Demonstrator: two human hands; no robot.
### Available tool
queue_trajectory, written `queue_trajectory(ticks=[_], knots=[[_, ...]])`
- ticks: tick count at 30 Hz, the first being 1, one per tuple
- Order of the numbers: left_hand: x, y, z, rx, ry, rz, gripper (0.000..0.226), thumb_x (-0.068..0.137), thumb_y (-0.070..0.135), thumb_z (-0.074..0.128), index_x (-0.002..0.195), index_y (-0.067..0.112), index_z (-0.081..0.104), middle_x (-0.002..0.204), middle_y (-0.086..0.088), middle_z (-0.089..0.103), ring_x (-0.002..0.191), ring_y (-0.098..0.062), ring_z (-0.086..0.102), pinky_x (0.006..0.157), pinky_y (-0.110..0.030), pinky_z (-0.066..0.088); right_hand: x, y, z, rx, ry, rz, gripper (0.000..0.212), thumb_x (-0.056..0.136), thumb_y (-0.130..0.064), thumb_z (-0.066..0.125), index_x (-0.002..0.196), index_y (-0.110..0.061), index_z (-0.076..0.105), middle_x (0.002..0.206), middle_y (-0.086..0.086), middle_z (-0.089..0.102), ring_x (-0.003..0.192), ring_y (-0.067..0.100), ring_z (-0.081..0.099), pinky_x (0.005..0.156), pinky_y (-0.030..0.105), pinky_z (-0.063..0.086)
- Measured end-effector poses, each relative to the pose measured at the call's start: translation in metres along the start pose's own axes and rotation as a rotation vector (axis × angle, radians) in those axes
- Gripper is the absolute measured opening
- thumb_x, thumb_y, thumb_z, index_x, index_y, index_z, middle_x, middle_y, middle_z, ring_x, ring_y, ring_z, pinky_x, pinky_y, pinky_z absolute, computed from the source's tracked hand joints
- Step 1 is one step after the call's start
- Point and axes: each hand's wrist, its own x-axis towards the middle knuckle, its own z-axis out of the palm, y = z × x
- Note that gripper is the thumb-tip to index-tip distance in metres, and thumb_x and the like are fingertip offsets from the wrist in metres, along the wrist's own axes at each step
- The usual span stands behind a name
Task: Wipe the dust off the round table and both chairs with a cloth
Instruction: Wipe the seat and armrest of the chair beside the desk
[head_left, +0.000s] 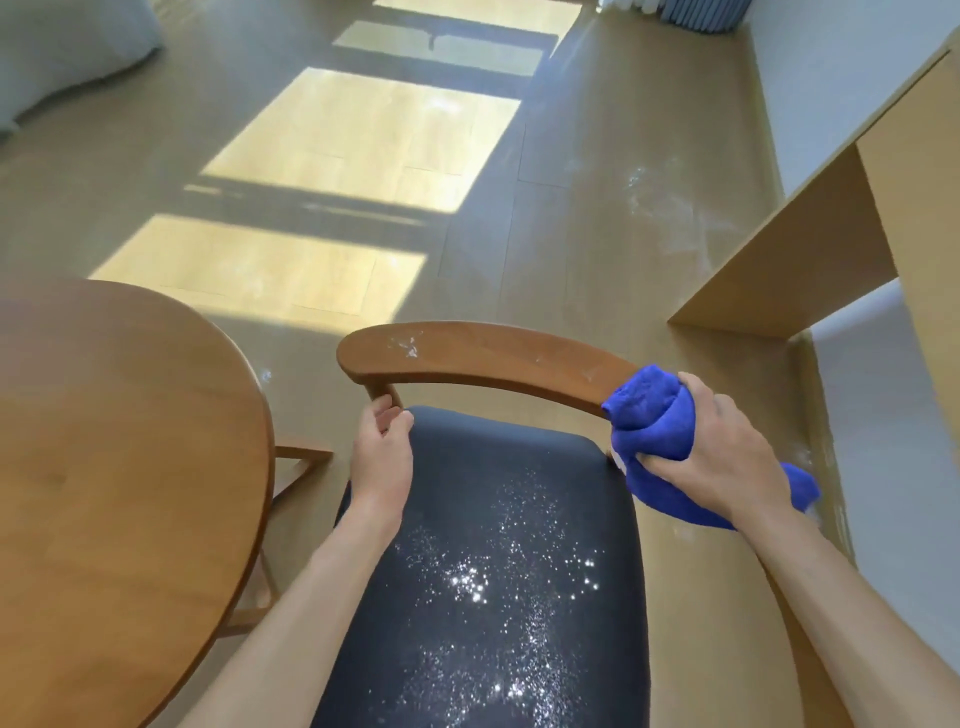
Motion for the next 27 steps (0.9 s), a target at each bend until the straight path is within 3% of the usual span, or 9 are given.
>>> queue_trajectory(ticks=[2, 6, 9, 12, 15, 22, 27], knots=[[0.014, 0.010, -0.011, -0.061, 0.061, 0.008, 0.026, 0.094, 0.030, 0.050, 0.119, 0.034, 0.046, 0.120, 0.009, 0.057, 0.117, -0.018, 0.053, 0.104, -0.048, 0.042, 0.006, -0.010, 0.004, -0.030, 0.038, -0.036, 0.093, 0.068, -0.047, 0.075, 0.145, -0.025, 0.028, 0.127, 0.005, 0.052, 0.112, 0.027, 0.053, 0.090, 0.044, 0.047], [0.026, 0.021, -0.023, -0.134, 0.091, 0.043, 0.044, 0.092, 0.026, 0.052, 0.132, 0.034, 0.037, 0.129, 0.012, 0.051, 0.119, -0.015, 0.051, 0.103, -0.047, 0.043, 0.015, -0.029, 0.013, -0.103, 0.124, -0.114, 0.101, 0.064, -0.044, 0.081, 0.147, -0.016, 0.032, 0.135, 0.010, 0.049, 0.118, 0.032, 0.050, 0.092, 0.046, 0.041], [0.029, 0.027, -0.027, -0.185, 0.072, 0.068, 0.037, 0.094, 0.023, 0.048, 0.130, 0.033, 0.044, 0.127, 0.014, 0.054, 0.116, -0.011, 0.053, 0.099, -0.046, 0.047, 0.021, -0.044, 0.016, -0.141, 0.135, -0.169, 0.107, 0.060, -0.053, 0.080, 0.147, -0.013, 0.033, 0.139, 0.010, 0.047, 0.121, 0.033, 0.049, 0.094, 0.046, 0.037], [0.030, 0.032, -0.029, -0.227, 0.052, 0.053, 0.033, 0.097, 0.022, 0.042, 0.126, 0.032, 0.053, 0.117, 0.018, 0.060, 0.107, -0.005, 0.057, 0.094, -0.042, 0.049, 0.026, -0.062, 0.017, -0.149, 0.144, -0.204, 0.115, 0.054, -0.075, 0.054, 0.147, -0.010, 0.033, 0.141, 0.008, 0.046, 0.126, 0.029, 0.046, 0.100, 0.044, 0.032], [0.032, 0.033, -0.036, -0.268, 0.023, 0.034, 0.032, 0.101, 0.024, 0.037, 0.124, 0.028, 0.058, 0.114, 0.013, 0.064, 0.106, -0.004, 0.059, 0.087, -0.033, 0.051, 0.032, -0.082, 0.021, -0.157, 0.163, -0.265, 0.118, 0.053, -0.078, 0.041, 0.147, -0.008, 0.033, 0.142, 0.007, 0.045, 0.129, 0.027, 0.043, 0.104, 0.040, 0.027], [0.041, 0.035, -0.057, -0.264, -0.097, -0.003, 0.035, 0.103, 0.033, 0.031, 0.115, 0.031, 0.064, 0.115, 0.012, 0.064, 0.111, -0.010, 0.057, 0.090, -0.036, 0.049, 0.052, -0.152, 0.043, -0.203, 0.161, -0.430, 0.120, 0.055, -0.084, 0.041, 0.146, -0.007, 0.035, 0.141, 0.007, 0.044, 0.130, 0.028, 0.042, 0.110, 0.045, 0.026], [0.046, 0.021, -0.076, -0.217, -0.104, -0.047, 0.041, 0.102, 0.042, 0.031, 0.133, 0.027, 0.054, 0.133, 0.004, 0.053, 0.119, -0.016, 0.052, 0.098, -0.044, 0.046, 0.058, -0.216, 0.069, -0.211, 0.140, -0.572, 0.117, 0.056, -0.081, 0.053, 0.147, -0.010, 0.033, 0.141, 0.006, 0.044, 0.129, 0.028, 0.040, 0.113, 0.050, 0.021]])
